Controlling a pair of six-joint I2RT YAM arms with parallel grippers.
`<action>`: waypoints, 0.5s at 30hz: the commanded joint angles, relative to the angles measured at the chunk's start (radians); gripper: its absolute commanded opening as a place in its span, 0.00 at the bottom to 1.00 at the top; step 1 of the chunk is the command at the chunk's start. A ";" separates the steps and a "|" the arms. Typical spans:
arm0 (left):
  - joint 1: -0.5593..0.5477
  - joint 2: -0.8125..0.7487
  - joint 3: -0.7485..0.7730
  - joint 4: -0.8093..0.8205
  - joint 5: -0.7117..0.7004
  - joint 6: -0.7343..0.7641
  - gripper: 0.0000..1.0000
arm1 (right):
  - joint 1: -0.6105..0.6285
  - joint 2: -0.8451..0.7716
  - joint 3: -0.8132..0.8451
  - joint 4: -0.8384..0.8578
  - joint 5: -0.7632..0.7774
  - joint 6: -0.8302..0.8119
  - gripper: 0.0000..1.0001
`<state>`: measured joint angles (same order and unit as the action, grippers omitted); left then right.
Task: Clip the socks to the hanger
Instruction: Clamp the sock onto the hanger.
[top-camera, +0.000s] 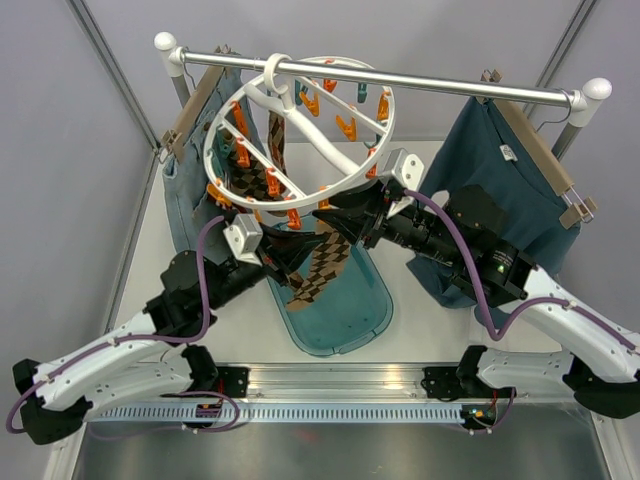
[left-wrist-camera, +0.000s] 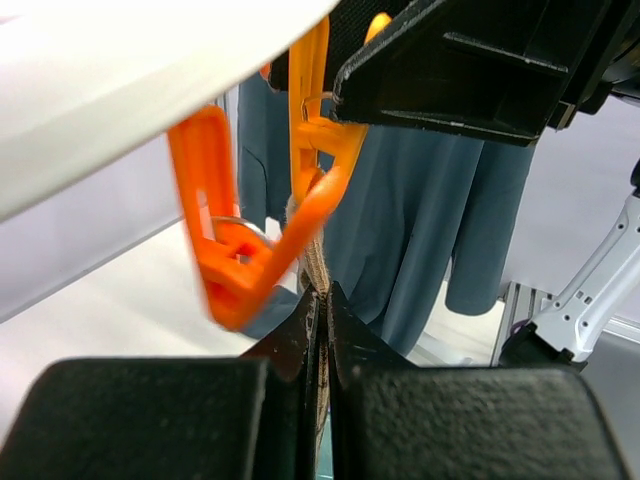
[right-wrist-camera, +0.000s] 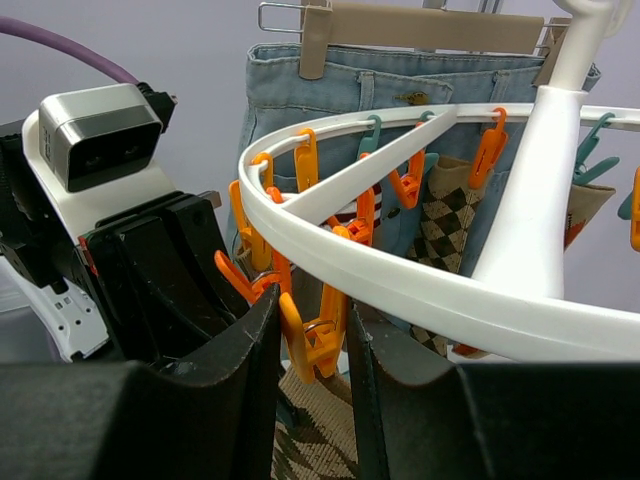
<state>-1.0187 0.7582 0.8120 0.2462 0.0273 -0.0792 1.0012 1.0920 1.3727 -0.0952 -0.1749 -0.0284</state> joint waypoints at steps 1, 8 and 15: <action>0.000 0.003 0.052 0.059 -0.010 0.039 0.02 | 0.002 -0.015 0.034 -0.021 -0.063 0.016 0.00; 0.000 0.013 0.067 0.057 -0.013 0.045 0.02 | 0.002 -0.006 0.040 -0.031 -0.069 0.012 0.00; 0.000 0.024 0.081 0.061 -0.009 0.050 0.02 | 0.002 0.003 0.042 -0.040 -0.074 0.007 0.00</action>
<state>-1.0187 0.7799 0.8463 0.2604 0.0269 -0.0628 0.9981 1.0931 1.3777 -0.1139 -0.1867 -0.0292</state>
